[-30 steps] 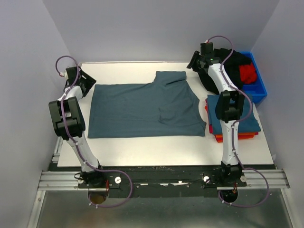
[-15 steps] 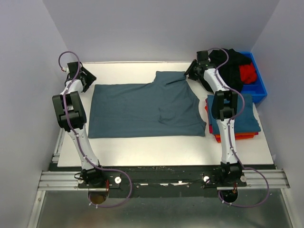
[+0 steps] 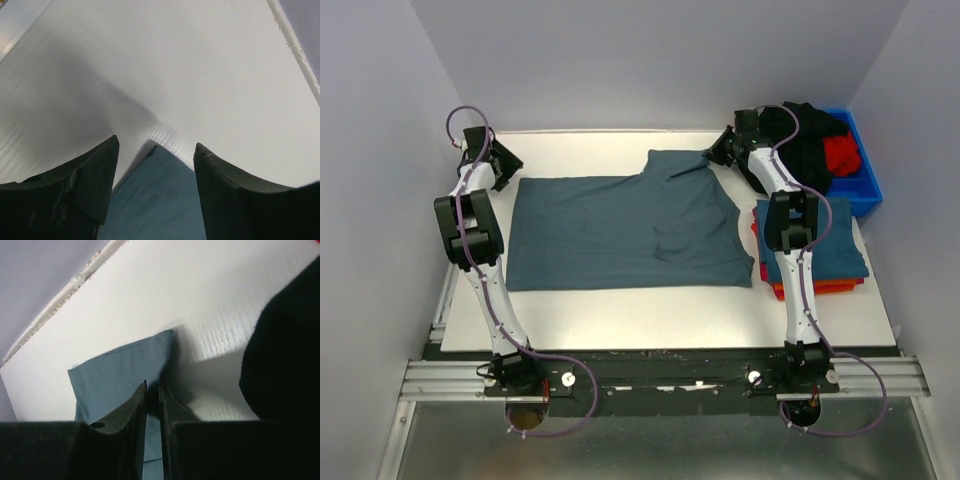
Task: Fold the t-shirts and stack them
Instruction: Grap the side of the flattened tshirt furthest away from the robot with both arms
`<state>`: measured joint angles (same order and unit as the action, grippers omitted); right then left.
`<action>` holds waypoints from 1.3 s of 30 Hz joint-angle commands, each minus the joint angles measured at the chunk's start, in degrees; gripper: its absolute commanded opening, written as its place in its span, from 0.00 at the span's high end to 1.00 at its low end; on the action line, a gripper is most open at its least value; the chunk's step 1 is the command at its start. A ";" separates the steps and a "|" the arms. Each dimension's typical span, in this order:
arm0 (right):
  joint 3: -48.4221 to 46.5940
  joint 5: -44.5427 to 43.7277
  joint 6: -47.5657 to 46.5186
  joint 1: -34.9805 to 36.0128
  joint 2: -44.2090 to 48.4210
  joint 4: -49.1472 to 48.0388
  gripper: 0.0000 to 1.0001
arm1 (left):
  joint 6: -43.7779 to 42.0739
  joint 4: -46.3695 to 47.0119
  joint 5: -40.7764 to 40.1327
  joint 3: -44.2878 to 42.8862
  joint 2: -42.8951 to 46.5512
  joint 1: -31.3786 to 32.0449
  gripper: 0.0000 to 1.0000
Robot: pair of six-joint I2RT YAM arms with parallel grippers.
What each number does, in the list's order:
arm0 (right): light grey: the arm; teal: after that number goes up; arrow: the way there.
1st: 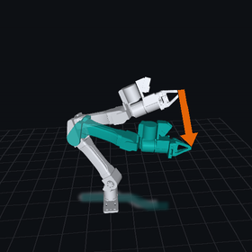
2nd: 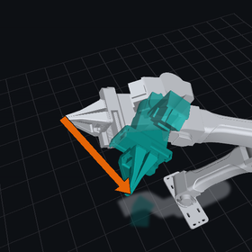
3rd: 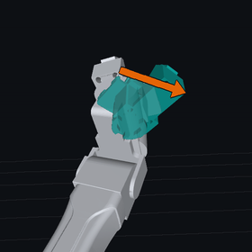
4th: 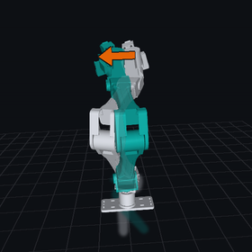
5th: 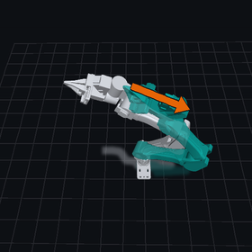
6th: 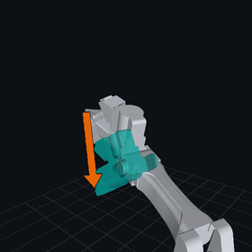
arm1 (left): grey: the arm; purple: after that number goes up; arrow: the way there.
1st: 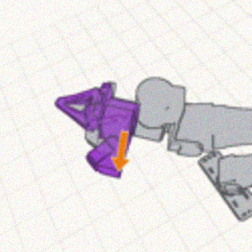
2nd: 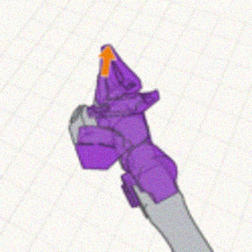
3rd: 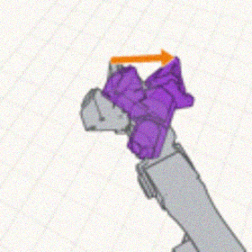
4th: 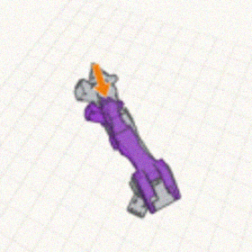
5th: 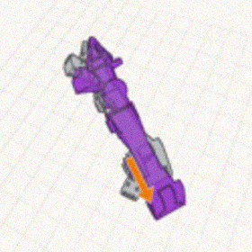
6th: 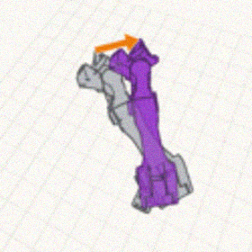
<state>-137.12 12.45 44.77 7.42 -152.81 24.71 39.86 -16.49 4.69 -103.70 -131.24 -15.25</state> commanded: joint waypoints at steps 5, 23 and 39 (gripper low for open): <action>3.44 0.74 -1.09 -0.30 2.25 -2.83 0.99 | -1.01 -2.23 0.67 -2.56 -1.91 0.13 0.28; 9.94 3.46 -2.32 -0.21 5.77 -8.45 0.99 | -2.76 -5.65 0.67 -4.14 -3.94 1.27 0.41; 11.17 4.25 -3.03 -0.30 7.18 -8.54 0.99 | -3.65 -10.23 -0.64 -8.01 -6.31 2.50 0.75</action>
<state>-126.56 15.40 42.83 7.40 -148.97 16.58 36.86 -24.23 4.99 -111.22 -136.09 -12.51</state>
